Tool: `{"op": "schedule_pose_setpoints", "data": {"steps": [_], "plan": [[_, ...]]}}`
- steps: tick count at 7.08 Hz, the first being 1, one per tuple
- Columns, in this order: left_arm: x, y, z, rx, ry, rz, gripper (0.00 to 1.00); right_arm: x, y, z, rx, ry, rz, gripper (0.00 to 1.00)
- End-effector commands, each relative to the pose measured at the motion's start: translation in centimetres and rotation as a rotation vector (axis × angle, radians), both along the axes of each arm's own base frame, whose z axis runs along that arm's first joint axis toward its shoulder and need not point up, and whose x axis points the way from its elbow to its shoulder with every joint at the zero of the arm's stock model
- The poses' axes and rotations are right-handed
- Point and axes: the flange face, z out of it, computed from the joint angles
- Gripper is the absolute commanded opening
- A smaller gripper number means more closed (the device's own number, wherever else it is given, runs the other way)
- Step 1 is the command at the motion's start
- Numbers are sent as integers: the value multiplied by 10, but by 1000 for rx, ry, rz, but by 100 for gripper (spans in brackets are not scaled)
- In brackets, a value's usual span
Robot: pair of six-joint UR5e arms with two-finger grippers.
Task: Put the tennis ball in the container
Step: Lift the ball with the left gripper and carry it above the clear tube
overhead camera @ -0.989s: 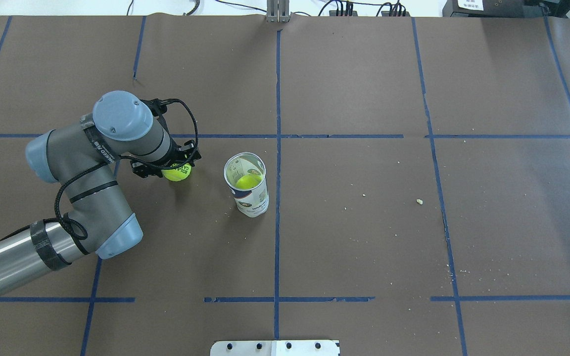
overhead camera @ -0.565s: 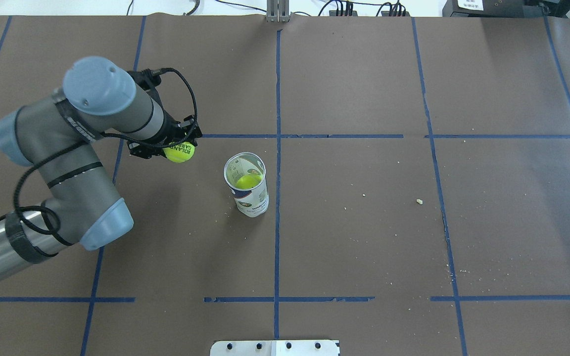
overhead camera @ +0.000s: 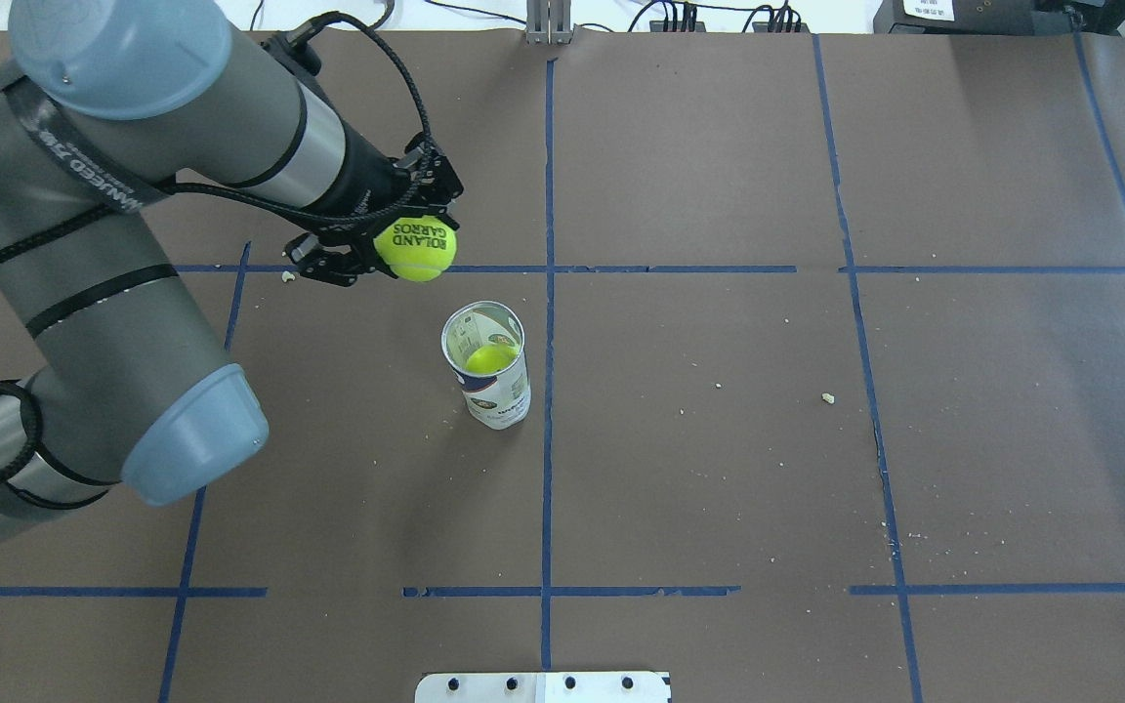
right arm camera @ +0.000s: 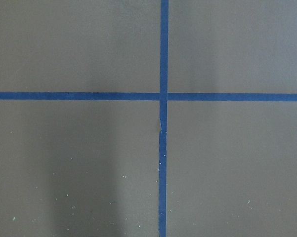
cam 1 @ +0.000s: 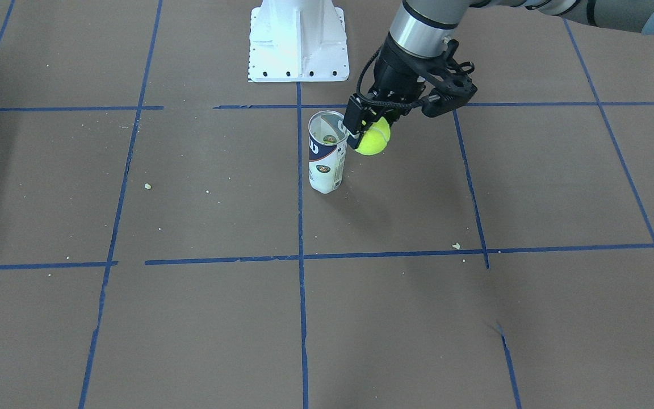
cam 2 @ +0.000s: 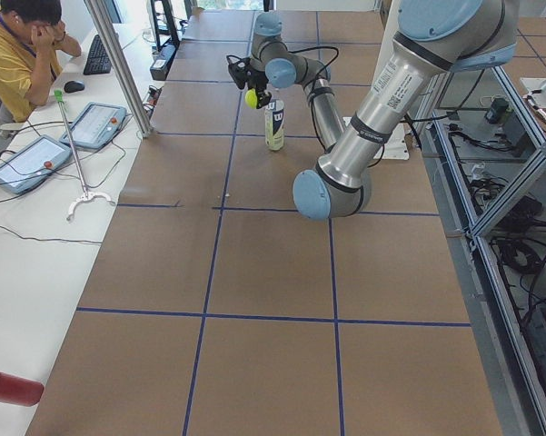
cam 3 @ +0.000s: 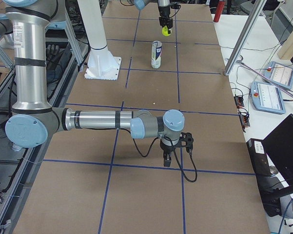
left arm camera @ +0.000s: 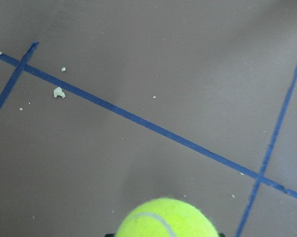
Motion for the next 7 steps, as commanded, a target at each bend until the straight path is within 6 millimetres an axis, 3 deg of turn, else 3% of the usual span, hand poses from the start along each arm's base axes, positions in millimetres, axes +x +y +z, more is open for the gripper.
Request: {"op": "schedule_pose_setpoints", "data": {"steps": [1, 2, 7], "plan": [[41, 32, -29, -44, 20, 55, 0, 0, 0, 0, 0, 0, 0, 100], [58, 40, -21, -60, 0, 78, 0, 0, 0, 0, 0, 0, 0, 100], [59, 39, -3, -76, -26, 75, 3, 0, 1, 1, -1, 0, 0, 100]]}}
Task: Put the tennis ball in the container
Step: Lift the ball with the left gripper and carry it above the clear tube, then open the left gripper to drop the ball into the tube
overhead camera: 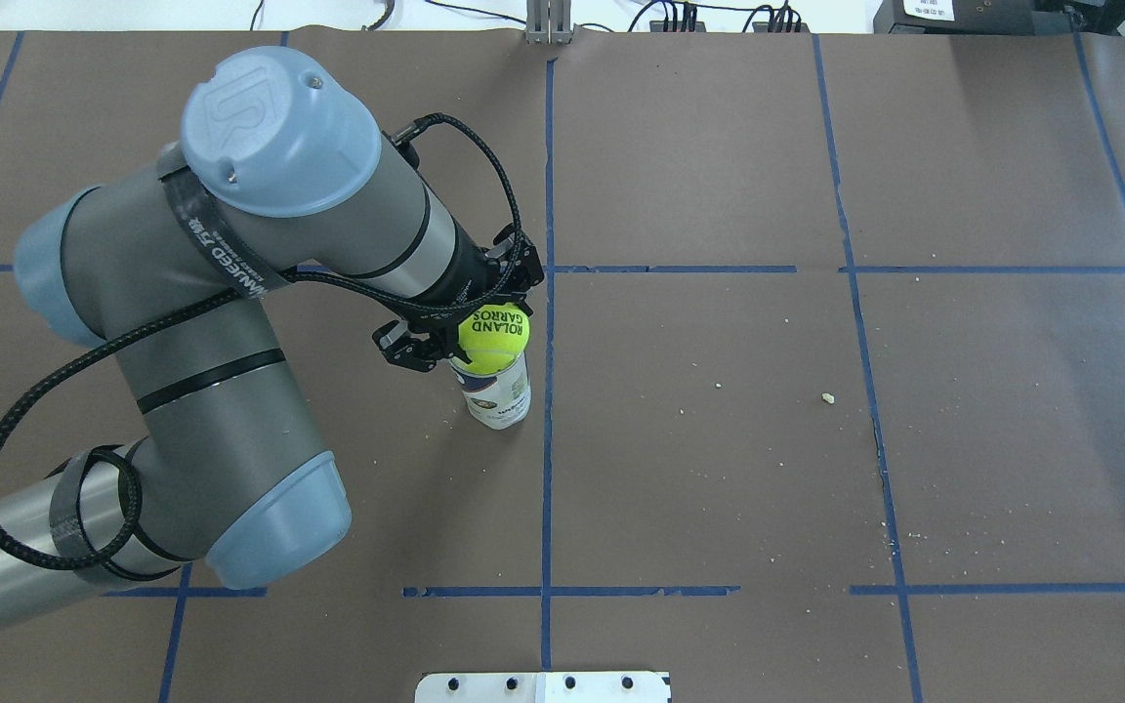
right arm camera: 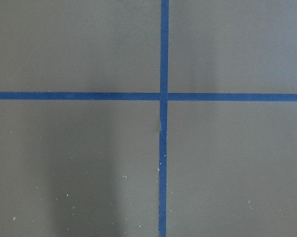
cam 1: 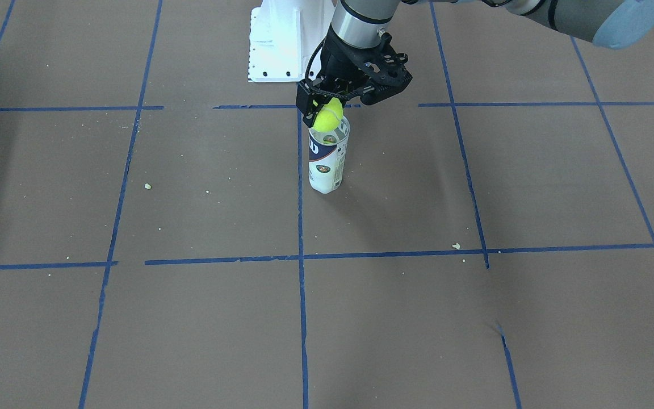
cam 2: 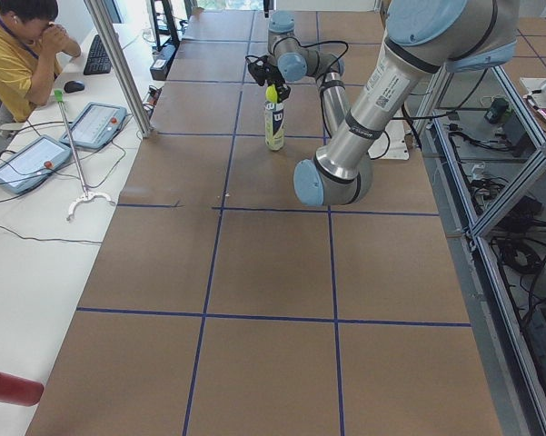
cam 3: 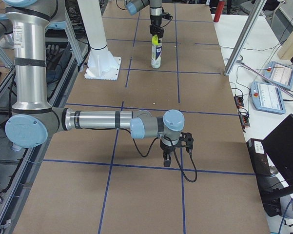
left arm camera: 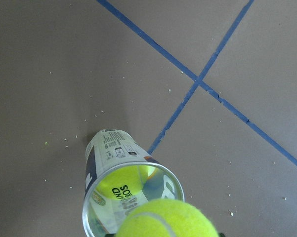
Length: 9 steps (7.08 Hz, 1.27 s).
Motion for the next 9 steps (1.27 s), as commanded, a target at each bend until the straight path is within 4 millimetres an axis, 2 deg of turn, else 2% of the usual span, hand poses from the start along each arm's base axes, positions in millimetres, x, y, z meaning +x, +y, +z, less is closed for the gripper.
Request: {"op": "schedule_pose_setpoints", "data": {"steps": [1, 2, 3, 4, 7, 8, 9], "plan": [[0, 0, 6, -3, -8, -1, 14, 0, 0, 0, 0, 0, 0, 100], [-1, 0, 6, -2, -8, 1, 47, 0, 0, 0, 0, 0, 0, 100], [0, 0, 7, 3, -10, 3, 89, 0, 0, 0, 0, 0, 0, 100], [-1, 0, 5, 6, -8, 2, 100, 0, 0, 0, 0, 0, 0, 100], [-8, -5, 9, 6, -13, -12, 100, 0, 0, 0, 0, 0, 0, 100], [-35, -22, 20, 83, -31, -14, 100, 0, 0, 0, 0, 0, 0, 100], [-80, -42, 43, 198, -76, -7, 100, 0, 0, 0, 0, 0, 0, 100]]}}
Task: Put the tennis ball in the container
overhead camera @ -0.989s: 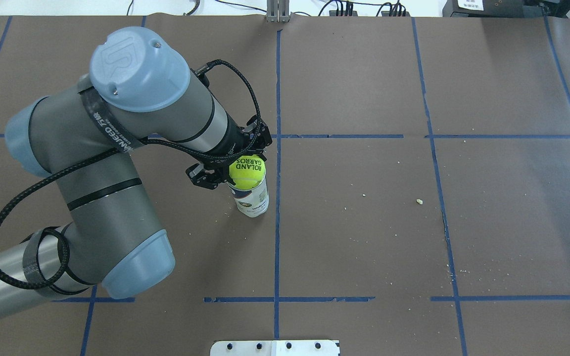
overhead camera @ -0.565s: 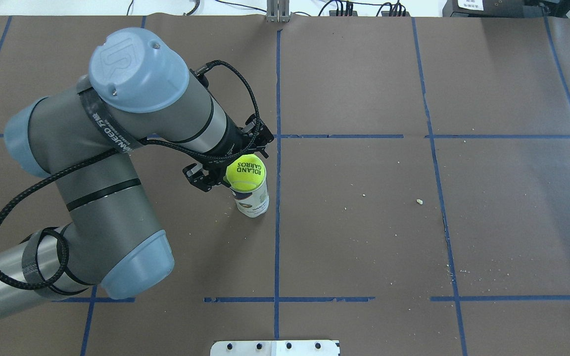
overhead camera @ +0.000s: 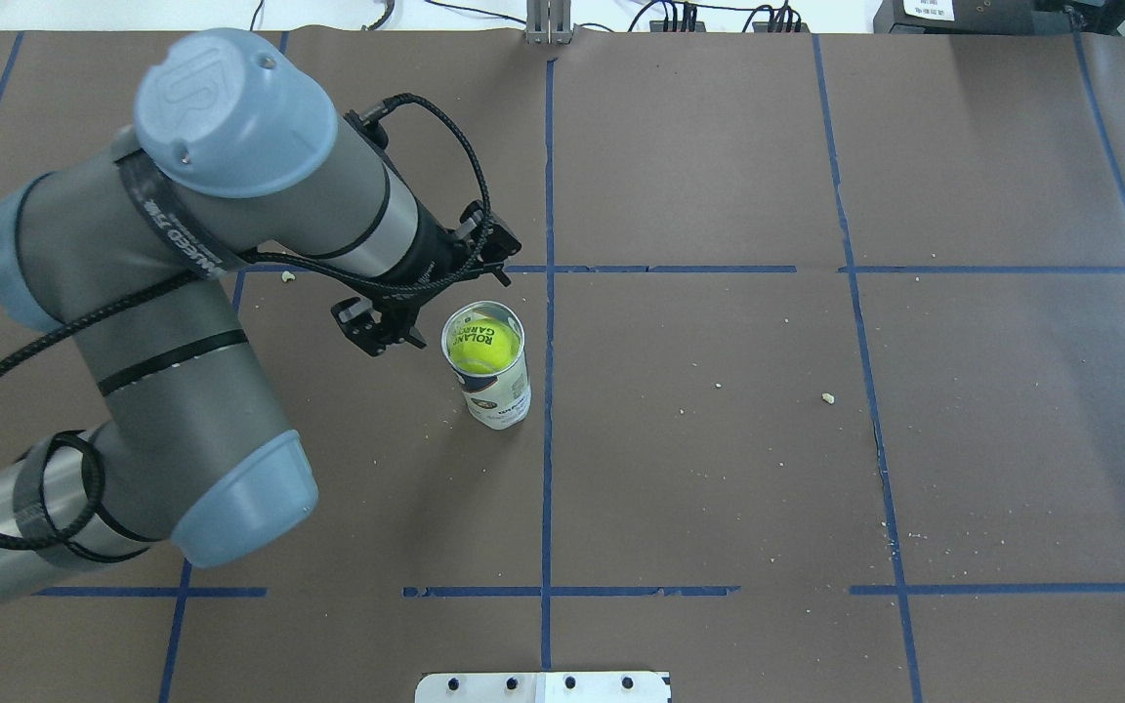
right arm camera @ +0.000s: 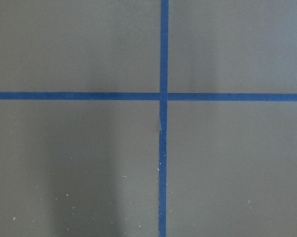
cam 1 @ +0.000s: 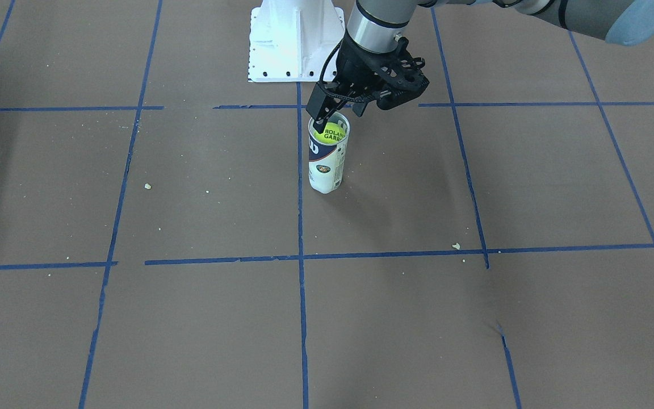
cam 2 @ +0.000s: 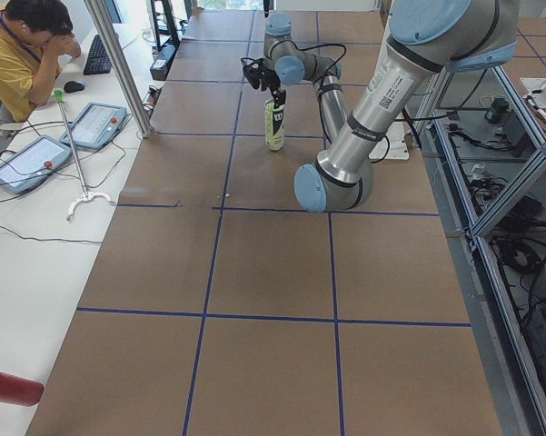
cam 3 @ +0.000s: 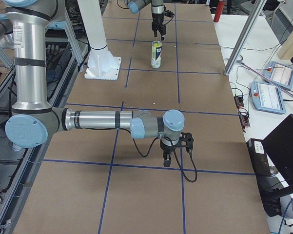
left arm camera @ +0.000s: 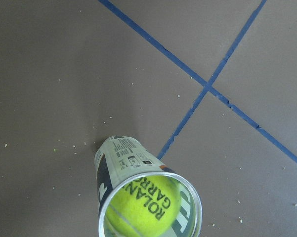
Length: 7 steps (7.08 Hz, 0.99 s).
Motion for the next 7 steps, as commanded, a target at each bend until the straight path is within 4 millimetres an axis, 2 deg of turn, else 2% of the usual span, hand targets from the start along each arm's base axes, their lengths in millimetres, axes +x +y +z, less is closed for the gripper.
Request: {"op": "schedule_pose_setpoints", "data": {"steps": [1, 2, 3, 4, 5, 7], "plan": [[-91, -30, 56, 244, -109, 48, 100, 0, 0, 0, 0, 0, 0, 100], [-128, -45, 108, 294, -194, 85, 100, 0, 0, 0, 0, 0, 0, 100], [-152, -48, 157, 355, -263, 188, 100, 0, 0, 0, 0, 0, 0, 100], [-208, -58, 212, 371, -279, 270, 100, 0, 0, 0, 0, 0, 0, 100], [-279, -59, 283, 420, -301, 343, 100, 0, 0, 0, 0, 0, 0, 100], [-399, -48, 416, 359, -332, 360, 100, 0, 0, 0, 0, 0, 0, 100]]}}
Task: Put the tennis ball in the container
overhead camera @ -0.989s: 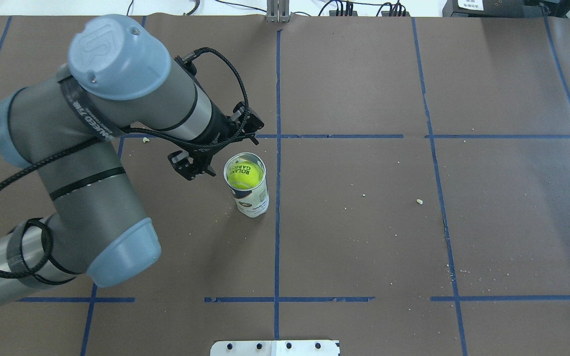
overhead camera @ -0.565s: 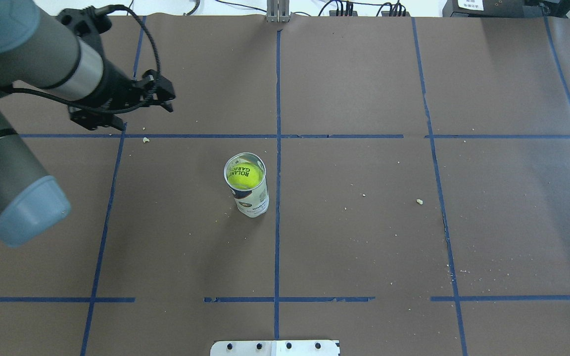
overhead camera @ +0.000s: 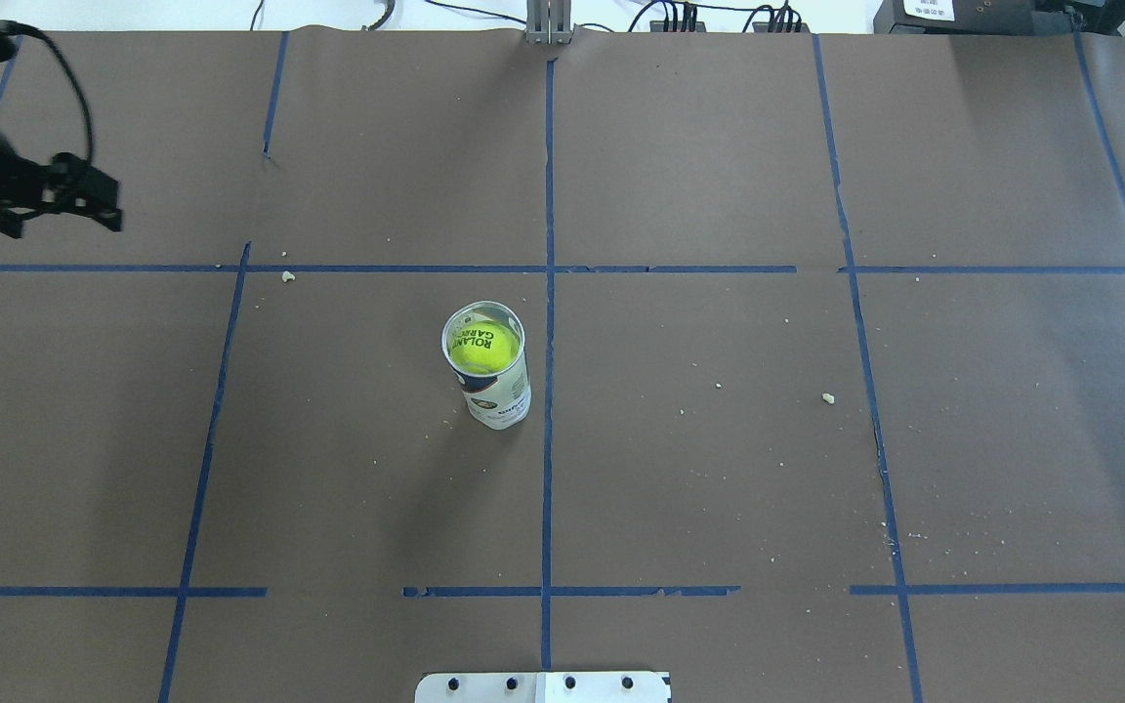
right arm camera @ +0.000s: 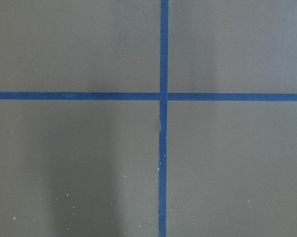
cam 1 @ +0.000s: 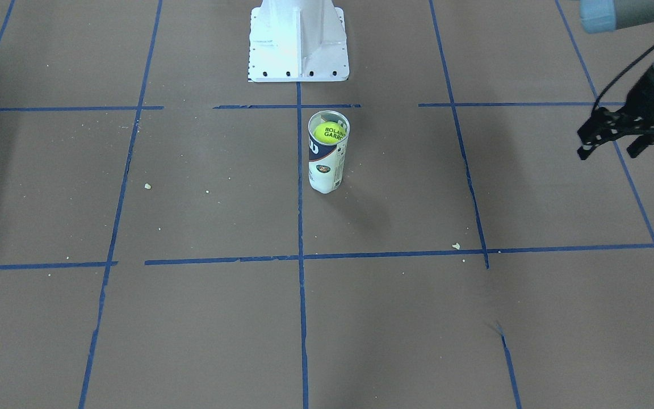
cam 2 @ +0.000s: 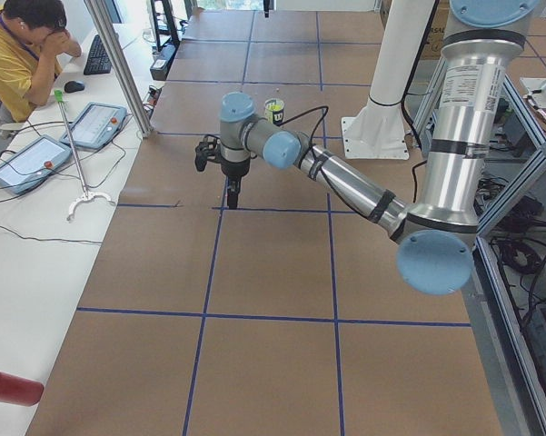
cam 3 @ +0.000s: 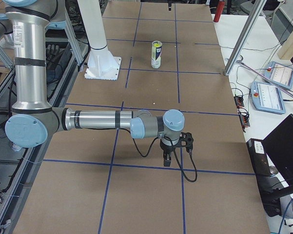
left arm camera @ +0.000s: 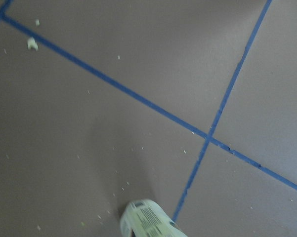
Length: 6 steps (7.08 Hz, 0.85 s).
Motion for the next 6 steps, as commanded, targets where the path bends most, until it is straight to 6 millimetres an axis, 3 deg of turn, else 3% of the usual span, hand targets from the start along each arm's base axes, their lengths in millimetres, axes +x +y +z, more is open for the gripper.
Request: {"op": "schedule_pose_setpoints", "data": {"steps": [1, 2, 4, 6], "plan": [[-113, 16, 148, -93, -40, 6, 100, 0, 0, 0, 0, 0, 0, 100], [-121, 19, 166, -60, -47, 69, 100, 0, 0, 0, 0, 0, 0, 100], [-119, 20, 162, -66, 17, 78, 100, -1, 0, 0, 0, 0, -2, 100], [-137, 33, 170, -91, 120, 38, 100, -1, 0, 0, 0, 0, -2, 100]]}}
